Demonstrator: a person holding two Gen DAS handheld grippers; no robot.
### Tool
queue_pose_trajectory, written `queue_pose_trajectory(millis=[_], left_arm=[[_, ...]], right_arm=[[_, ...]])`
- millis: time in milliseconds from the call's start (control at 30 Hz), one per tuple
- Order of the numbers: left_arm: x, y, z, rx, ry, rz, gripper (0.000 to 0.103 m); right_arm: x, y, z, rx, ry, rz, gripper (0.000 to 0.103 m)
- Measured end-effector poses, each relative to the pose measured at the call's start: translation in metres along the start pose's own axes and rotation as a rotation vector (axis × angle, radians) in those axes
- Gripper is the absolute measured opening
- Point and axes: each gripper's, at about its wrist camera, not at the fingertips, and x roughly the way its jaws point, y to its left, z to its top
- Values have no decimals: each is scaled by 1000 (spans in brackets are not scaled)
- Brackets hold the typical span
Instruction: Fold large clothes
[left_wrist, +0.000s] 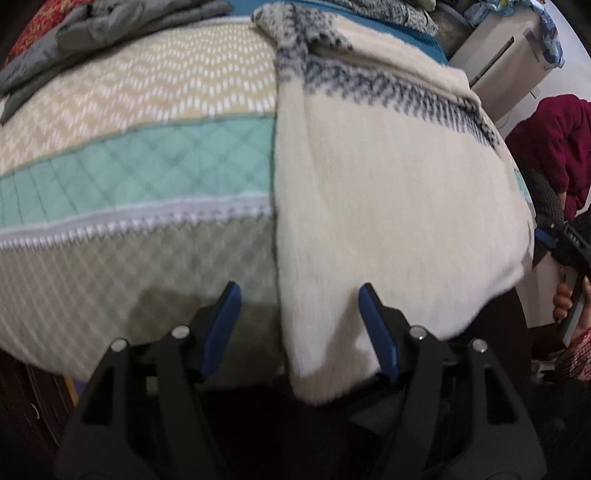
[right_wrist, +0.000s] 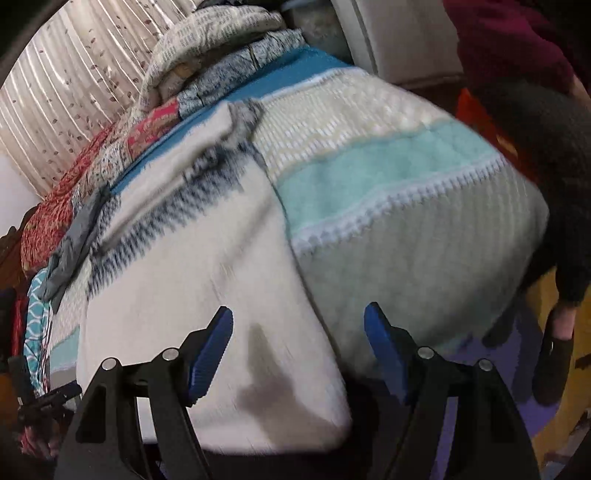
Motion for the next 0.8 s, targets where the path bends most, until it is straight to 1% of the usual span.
queue_pose_trajectory(millis=[67,167,233,267,333,367,400,433,467,533,600,667,700,767,800], left_arm=[[2,2,-8,-9,9,-3,64],[3,6,-14,-36,7,-20,64],[5,3,-17,-38,15,-13,64],[6,-1,-18,-28,17,-13,64],[8,-7,-22,-11,29,-39,62],[10,-10,-23,-5,44,-59,45],[15,-13,-25,5,81,-81,23],[18,-16,-28,15,110,-76,16],[19,-17,-31,29,123,-70,11],[12,-14,-32,23,117,-102,9],[0,-7,-31,-19,115,-161,9],[-19,2,-23,-93,97,-250,9],[-27,5,-19,-115,83,-279,8],[-47,8,-2,-160,33,-355,8],[-53,9,5,-177,12,-382,8]], right_arm=[[3,-14,-16,16,22,10,73],[10,-36,-31,69,69,58,73],[18,-45,-36,97,110,113,65],[22,-46,-39,105,128,153,56],[22,-42,-42,90,138,182,35],[22,-39,-43,80,155,205,17],[22,-38,-43,69,172,213,13],[20,-35,-44,47,186,198,13],[15,-30,-47,18,200,180,12],[4,-30,-48,-2,211,161,12],[-10,-31,-44,10,206,175,12],[-27,-26,-35,19,179,217,12],[-33,-25,-29,14,166,237,12],[-49,-12,-9,2,107,286,12],[-52,-10,0,3,85,307,12]])
